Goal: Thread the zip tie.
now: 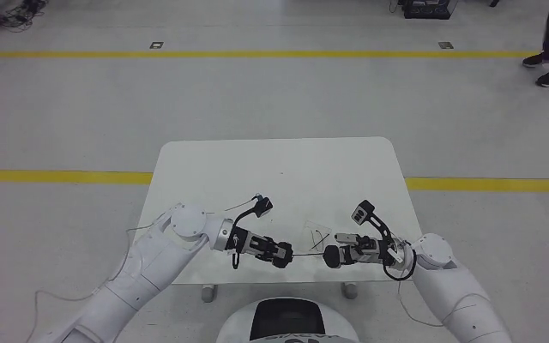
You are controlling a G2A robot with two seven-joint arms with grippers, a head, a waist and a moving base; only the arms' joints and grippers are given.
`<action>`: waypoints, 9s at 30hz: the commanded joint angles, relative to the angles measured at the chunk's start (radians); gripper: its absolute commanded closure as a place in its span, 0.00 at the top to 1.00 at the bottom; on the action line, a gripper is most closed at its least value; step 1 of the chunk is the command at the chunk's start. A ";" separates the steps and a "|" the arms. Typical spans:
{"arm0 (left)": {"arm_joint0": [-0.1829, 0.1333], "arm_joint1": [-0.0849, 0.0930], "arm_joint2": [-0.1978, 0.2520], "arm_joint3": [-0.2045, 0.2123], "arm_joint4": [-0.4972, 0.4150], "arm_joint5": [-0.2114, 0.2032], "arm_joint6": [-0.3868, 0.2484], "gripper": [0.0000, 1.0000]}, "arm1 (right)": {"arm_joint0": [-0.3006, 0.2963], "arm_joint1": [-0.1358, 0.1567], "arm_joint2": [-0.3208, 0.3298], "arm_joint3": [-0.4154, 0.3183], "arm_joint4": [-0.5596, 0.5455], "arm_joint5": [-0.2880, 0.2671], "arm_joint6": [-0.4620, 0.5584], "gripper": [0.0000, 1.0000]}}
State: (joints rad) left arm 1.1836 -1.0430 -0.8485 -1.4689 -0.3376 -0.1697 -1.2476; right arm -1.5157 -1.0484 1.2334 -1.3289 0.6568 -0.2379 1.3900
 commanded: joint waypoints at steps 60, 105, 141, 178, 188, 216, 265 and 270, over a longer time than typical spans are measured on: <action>0.002 0.035 0.058 -0.035 -0.024 0.030 0.075 1.00 | -0.039 0.054 -0.007 0.028 0.056 -0.072 -0.034 0.00; -0.157 -0.051 0.208 0.069 -0.153 0.042 0.194 1.00 | -0.035 0.038 -0.039 -0.034 0.120 -0.089 -0.050 0.00; -0.169 -0.065 0.223 0.130 -0.198 0.009 0.173 0.25 | 0.009 0.017 -0.074 0.008 0.077 -0.102 -0.135 0.00; -0.172 -0.078 0.230 0.161 -0.229 0.010 0.173 0.09 | 0.016 0.002 -0.105 -0.004 0.039 -0.102 -0.159 0.00; -0.165 -0.080 0.234 0.159 -0.231 0.009 0.174 0.00 | 0.000 0.002 -0.092 -0.011 0.034 -0.102 -0.155 0.00; -0.156 -0.064 0.216 0.120 -0.116 -0.060 0.190 0.00 | -0.044 0.014 0.013 -0.021 0.052 -0.102 -0.188 1.00; -0.111 -0.007 0.190 -0.030 0.230 0.079 0.369 0.00 | -0.044 0.014 0.013 -0.021 0.052 -0.102 -0.188 1.00; -0.097 -0.003 0.177 -0.033 0.212 0.060 0.386 0.00 | -0.044 0.014 0.013 -0.021 0.052 -0.102 -0.188 1.00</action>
State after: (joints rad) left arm 1.0833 -1.0465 -0.6688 -1.5031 -0.1185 -0.1047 -0.8648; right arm -1.5592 -1.0342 1.2467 -1.3498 0.7087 -0.3400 1.2019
